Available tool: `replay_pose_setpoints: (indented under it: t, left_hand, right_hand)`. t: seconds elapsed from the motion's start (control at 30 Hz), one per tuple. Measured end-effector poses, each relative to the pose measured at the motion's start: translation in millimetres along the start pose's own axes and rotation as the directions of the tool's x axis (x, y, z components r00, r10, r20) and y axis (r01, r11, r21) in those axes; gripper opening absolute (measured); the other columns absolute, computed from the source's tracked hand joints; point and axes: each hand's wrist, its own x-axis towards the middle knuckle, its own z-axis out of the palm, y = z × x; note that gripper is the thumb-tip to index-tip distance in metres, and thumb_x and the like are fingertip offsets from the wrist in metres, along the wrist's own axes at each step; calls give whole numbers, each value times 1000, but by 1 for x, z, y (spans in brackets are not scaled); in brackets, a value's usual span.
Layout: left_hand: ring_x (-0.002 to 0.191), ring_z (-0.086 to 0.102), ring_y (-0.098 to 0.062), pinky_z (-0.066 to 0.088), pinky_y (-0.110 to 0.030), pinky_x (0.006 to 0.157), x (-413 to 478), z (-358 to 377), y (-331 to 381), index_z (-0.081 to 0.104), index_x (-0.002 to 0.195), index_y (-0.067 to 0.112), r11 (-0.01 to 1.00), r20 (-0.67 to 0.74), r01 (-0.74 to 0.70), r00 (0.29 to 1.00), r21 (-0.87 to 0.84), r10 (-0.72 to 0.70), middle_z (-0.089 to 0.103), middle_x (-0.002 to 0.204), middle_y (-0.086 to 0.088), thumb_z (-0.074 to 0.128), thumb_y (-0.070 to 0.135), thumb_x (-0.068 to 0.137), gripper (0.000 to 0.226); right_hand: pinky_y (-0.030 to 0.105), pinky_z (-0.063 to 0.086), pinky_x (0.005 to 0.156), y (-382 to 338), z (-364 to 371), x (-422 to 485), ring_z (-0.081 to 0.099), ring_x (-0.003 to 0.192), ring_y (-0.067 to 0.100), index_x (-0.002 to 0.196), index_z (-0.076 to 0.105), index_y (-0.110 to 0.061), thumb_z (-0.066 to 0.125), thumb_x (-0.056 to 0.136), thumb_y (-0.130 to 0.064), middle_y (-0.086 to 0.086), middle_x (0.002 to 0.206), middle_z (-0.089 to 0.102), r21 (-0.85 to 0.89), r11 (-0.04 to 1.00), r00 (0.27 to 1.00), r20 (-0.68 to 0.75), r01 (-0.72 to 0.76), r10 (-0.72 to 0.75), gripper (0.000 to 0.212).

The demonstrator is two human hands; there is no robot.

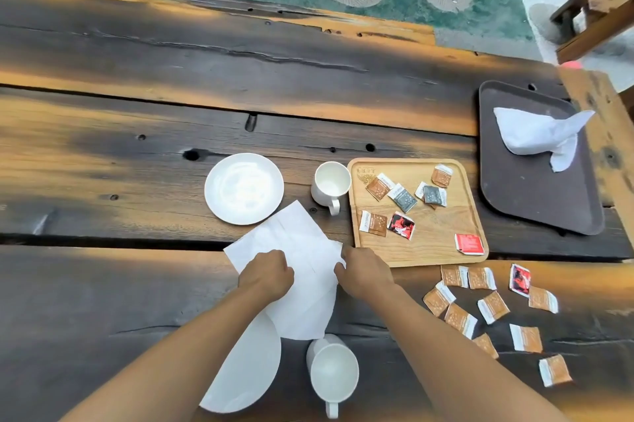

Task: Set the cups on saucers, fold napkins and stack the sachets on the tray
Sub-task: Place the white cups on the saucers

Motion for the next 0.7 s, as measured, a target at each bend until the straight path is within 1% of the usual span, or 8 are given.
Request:
replay_pose_setpoints:
  t: [0.1, 0.2, 0.27, 0.4, 0.5, 0.57, 0.63, 0.7]
  left_hand:
    - [94, 59, -25, 52, -34, 77, 11, -1, 11, 60, 96, 16, 1000, 2, -20, 1000, -16, 20, 64, 101, -3, 44, 28, 87, 21]
    - [92, 60, -24, 53, -36, 79, 22, -4, 21, 60, 96, 16, 998, -8, -41, 999, -42, 41, 65, 100, -3, 45, 27, 87, 21]
    - [94, 60, -24, 53, -36, 79, 31, -7, 27, 59, 103, 17, 996, -22, -53, 998, -76, 51, 65, 104, -2, 45, 29, 89, 23]
    - [107, 58, -27, 49, -39, 87, 54, -18, 44, 49, 125, 13, 978, -92, -122, 990, -170, 107, 65, 113, -7, 48, 28, 94, 34]
    - [107, 57, -29, 47, -43, 90, 74, -29, 59, 46, 124, 11, 944, -180, -198, 972, -263, 154, 62, 112, -8, 53, 24, 93, 34]
    - [110, 55, -30, 46, -44, 92, 88, -36, 68, 44, 124, 11, 927, -238, -225, 959, -300, 155, 60, 117, -10, 57, 21, 90, 38]
    - [123, 48, -30, 43, -44, 98, 101, -41, 75, 38, 134, 12, 918, -265, -231, 953, -321, 147, 53, 132, -12, 60, 16, 86, 53]
    - [133, 40, -30, 39, -43, 105, 112, -44, 79, 27, 147, 13, 921, -249, -223, 958, -321, 145, 42, 145, -11, 62, 13, 83, 72]
  right_hand:
    - [35, 41, 70, 6, -4, 12, 57, 92, 32, 102, 56, -15, 41, 88, -31, 10, 109, 62, 39, 999, 1000, 13, -13, 13, 26]
    - [35, 41, 67, 5, -12, 27, 53, 82, 31, 86, 49, -16, 42, 87, -29, 9, 98, 61, 66, 998, 1000, -22, -12, 14, 14]
    - [34, 43, 66, 4, -19, 37, 53, 80, 30, 85, 49, -16, 42, 88, -25, 9, 94, 62, 94, 995, 998, -53, -14, 19, 11]
    - [35, 44, 70, 3, -38, 60, 59, 92, 34, 101, 57, -12, 41, 91, -16, 13, 99, 64, 146, 989, 990, -137, -22, 42, 20]
    - [39, 47, 73, 2, -53, 77, 59, 97, 38, 113, 54, -10, 43, 93, -16, 16, 103, 65, 211, 978, 981, -189, -2, 42, 23]
    - [43, 51, 80, 3, -60, 88, 59, 100, 36, 123, 49, -11, 49, 93, -16, 13, 106, 66, 276, 961, 978, -207, 29, 30, 30]
    - [44, 51, 86, 5, -63, 98, 59, 104, 33, 132, 45, -13, 57, 91, -16, 11, 112, 64, 343, 937, 978, -207, 59, 14, 43]
    - [39, 48, 88, 7, -62, 108, 57, 107, 32, 134, 43, -15, 62, 87, -13, 10, 116, 62, 394, 914, 978, -206, 98, -16, 50]
